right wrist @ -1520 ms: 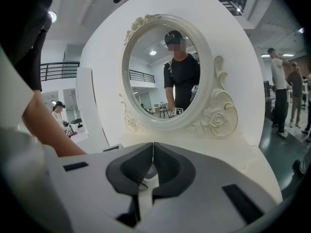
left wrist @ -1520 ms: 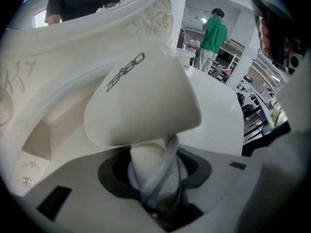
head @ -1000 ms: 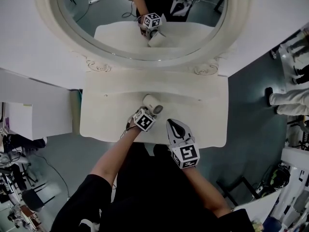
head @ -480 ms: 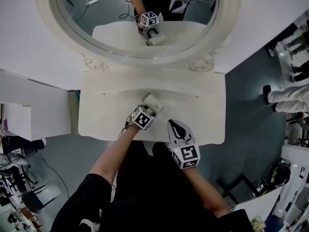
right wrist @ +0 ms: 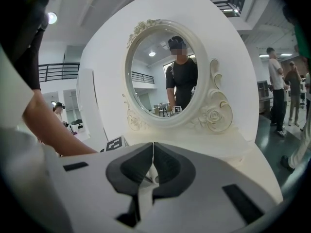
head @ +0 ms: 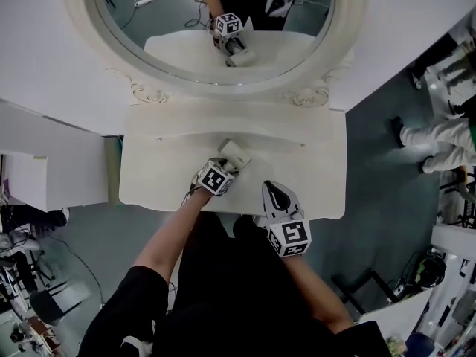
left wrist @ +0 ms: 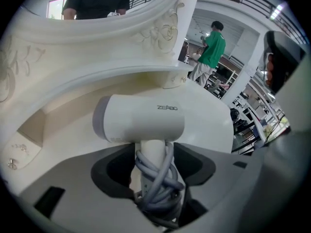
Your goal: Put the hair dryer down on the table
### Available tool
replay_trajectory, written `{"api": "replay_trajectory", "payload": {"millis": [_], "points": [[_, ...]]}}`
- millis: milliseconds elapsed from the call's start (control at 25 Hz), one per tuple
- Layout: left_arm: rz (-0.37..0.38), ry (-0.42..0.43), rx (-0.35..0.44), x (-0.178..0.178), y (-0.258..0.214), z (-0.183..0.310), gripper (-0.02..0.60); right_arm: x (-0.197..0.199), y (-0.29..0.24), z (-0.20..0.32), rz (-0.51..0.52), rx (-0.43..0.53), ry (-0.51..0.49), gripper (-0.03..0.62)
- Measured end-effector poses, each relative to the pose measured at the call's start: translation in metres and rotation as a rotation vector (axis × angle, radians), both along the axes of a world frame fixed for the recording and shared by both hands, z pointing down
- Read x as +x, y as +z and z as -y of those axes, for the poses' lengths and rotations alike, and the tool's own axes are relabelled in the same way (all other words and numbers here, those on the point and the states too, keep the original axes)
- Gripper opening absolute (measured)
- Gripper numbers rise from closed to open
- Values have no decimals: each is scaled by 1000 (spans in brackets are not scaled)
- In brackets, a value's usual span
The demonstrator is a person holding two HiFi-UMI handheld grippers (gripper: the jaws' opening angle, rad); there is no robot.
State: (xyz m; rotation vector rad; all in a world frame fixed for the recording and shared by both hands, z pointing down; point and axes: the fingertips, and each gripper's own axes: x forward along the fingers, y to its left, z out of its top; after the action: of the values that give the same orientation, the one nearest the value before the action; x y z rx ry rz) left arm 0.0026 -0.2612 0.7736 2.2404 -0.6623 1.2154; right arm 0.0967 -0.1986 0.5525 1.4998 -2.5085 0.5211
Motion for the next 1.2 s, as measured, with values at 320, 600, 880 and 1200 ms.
{"api": "replay_trajectory", "payload": {"millis": [320, 600, 880, 1200], "points": [[-76, -93, 52, 1, -31, 1, 256, -5, -8, 2, 0, 20, -23, 20], [-151, -150, 108, -3, -59, -3, 261, -2, -21, 11, -37, 64, -8, 20], [-269, -210, 159, -3, -106, -17, 261, -10, -38, 16, -46, 101, 17, 20], [-386, -310, 257, -28, -160, -27, 261, -29, -64, 20, -18, 157, 26, 20]]}}
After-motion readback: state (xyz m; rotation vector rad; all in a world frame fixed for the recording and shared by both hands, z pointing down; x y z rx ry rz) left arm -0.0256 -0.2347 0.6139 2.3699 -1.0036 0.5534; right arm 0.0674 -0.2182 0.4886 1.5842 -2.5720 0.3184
